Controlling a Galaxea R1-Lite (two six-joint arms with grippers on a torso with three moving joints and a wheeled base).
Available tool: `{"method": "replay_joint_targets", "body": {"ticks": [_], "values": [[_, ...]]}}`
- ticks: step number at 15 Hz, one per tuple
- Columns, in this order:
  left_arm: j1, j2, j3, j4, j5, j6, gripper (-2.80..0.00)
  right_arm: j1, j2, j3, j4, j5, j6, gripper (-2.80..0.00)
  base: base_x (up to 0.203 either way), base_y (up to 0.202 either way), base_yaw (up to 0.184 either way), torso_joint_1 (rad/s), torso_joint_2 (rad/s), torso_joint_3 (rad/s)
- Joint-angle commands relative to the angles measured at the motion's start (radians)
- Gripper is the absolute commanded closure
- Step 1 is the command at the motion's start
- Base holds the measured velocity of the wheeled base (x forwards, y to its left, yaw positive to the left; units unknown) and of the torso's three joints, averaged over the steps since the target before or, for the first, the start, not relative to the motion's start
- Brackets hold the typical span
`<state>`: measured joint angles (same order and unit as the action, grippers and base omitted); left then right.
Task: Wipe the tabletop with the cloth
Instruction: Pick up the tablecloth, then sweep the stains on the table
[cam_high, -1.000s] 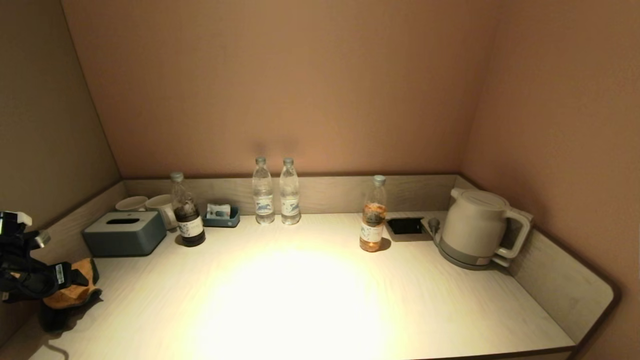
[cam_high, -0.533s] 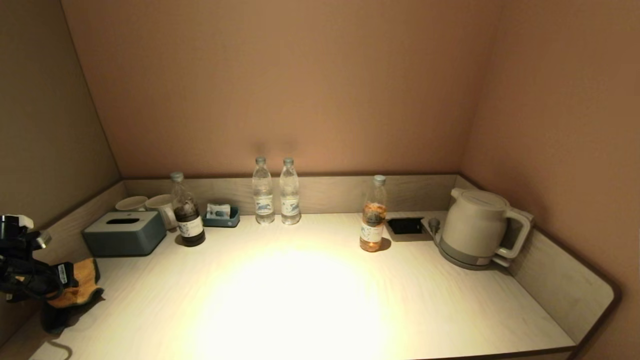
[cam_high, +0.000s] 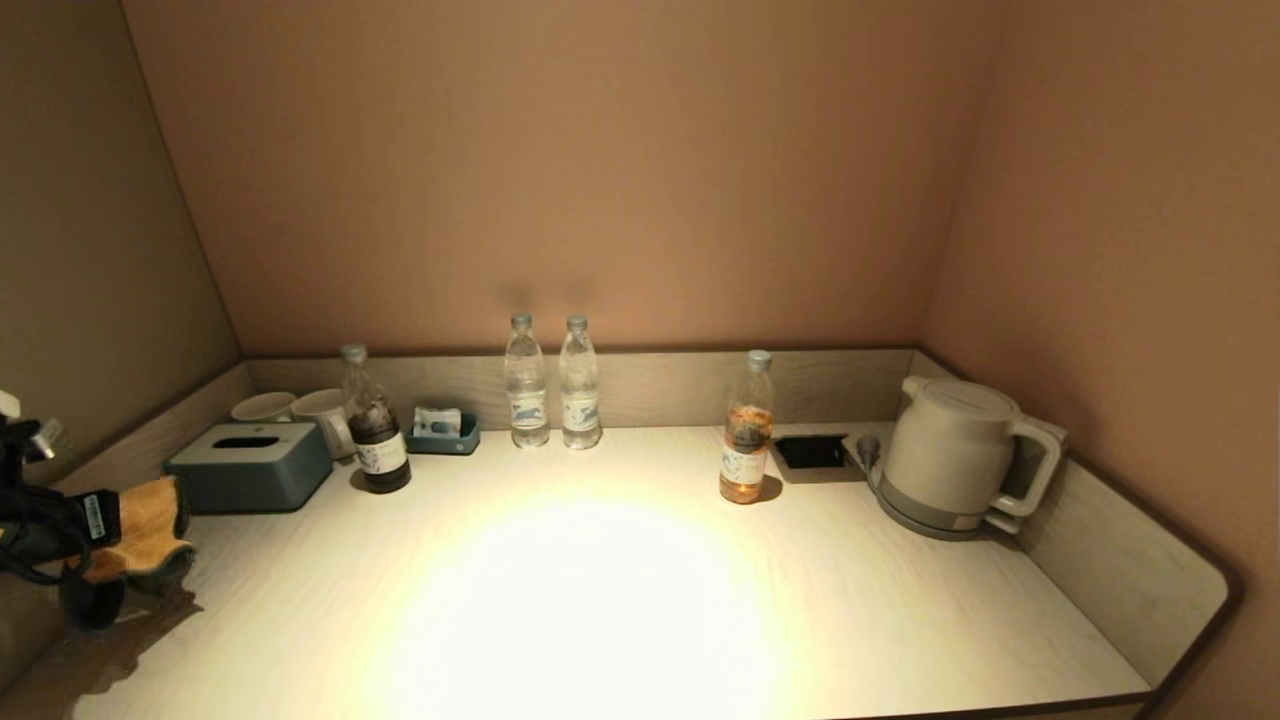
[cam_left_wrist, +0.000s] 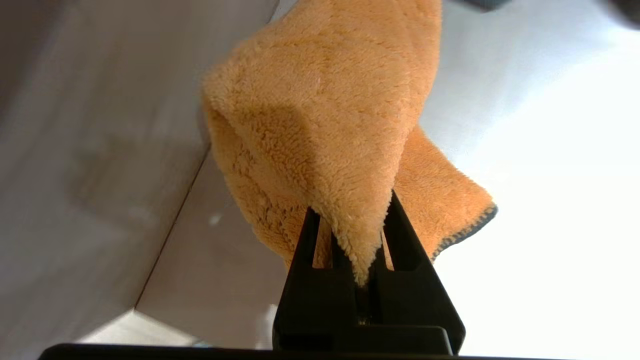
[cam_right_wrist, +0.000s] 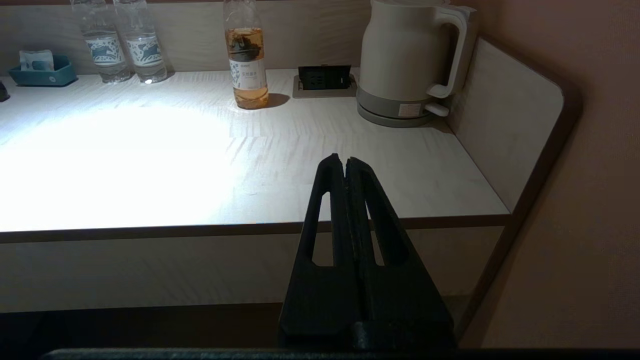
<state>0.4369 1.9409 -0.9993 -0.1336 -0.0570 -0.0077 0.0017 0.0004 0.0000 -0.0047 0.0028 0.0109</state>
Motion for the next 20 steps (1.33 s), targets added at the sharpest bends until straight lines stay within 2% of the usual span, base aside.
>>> {"method": "replay_joint_targets", "body": {"ticks": [1, 3, 5, 7, 11, 12, 14, 16, 18, 20], "values": [[-0.046, -0.205, 0.052, 0.007, -0.007, -0.002, 0.0, 0.0, 0.0, 0.0, -0.001, 0.0, 0.0, 0.0, 0.0, 0.0, 0.0, 0.0, 0.0, 0.0], [-0.118, -0.346, 0.096, 0.012, -0.036, -0.003, 0.0, 0.0, 0.0, 0.0, 0.0, 0.0, 0.0, 0.0, 0.0, 0.0, 0.0, 0.0, 0.0, 0.0], [-0.228, -0.46, 0.136, 0.016, -0.064, -0.004, 0.0, 0.0, 0.0, 0.0, 0.0, 0.0, 0.0, 0.0, 0.0, 0.0, 0.0, 0.0, 0.0, 0.0], [-0.317, -0.518, 0.171, 0.007, -0.084, -0.003, 0.0, 0.0, 0.0, 0.0, 0.0, 0.0, 0.0, 0.0, 0.0, 0.0, 0.0, 0.0, 0.0, 0.0], [-0.569, -0.532, 0.186, -0.002, -0.19, 0.004, 0.0, 0.0, 0.0, 0.0, 0.0, 0.0, 0.0, 0.0, 0.0, 0.0, 0.0, 0.0, 0.0, 0.0], [-0.6, -0.509, 0.183, -0.002, -0.212, 0.021, 0.0, 0.0, 0.0, 0.0, -0.001, 0.0, 0.0, 0.0, 0.0, 0.0, 0.0, 0.0, 0.0, 0.0], [-0.651, -0.42, 0.166, -0.004, -0.266, 0.116, 0.0, 0.001, 0.0, 0.0, -0.001, 0.0, 0.0, 0.0, 0.0, 0.0, 0.0, 0.0, 0.0, 0.0], [-0.694, -0.333, 0.141, -0.004, -0.288, 0.153, 0.0, 0.0, 0.0, 0.0, 0.0, 0.0, 0.0, 0.0, 0.0, 0.0, 0.0, 0.0, 0.0, 0.0], [-0.706, -0.29, 0.109, -0.011, -0.291, 0.158, 0.0, 0.0, 0.0, 0.0, 0.0, 0.0, 0.0, 0.0, 0.0, 0.0, 0.0, 0.0, 0.0, 0.0], [-0.709, -0.134, 0.052, -0.05, -0.286, 0.136, 0.0, 0.0, 0.0, 0.0, 0.0, 0.0, 0.0, 0.0, 0.0, 0.0, 0.0, 0.0, 0.0, 0.0]]}}
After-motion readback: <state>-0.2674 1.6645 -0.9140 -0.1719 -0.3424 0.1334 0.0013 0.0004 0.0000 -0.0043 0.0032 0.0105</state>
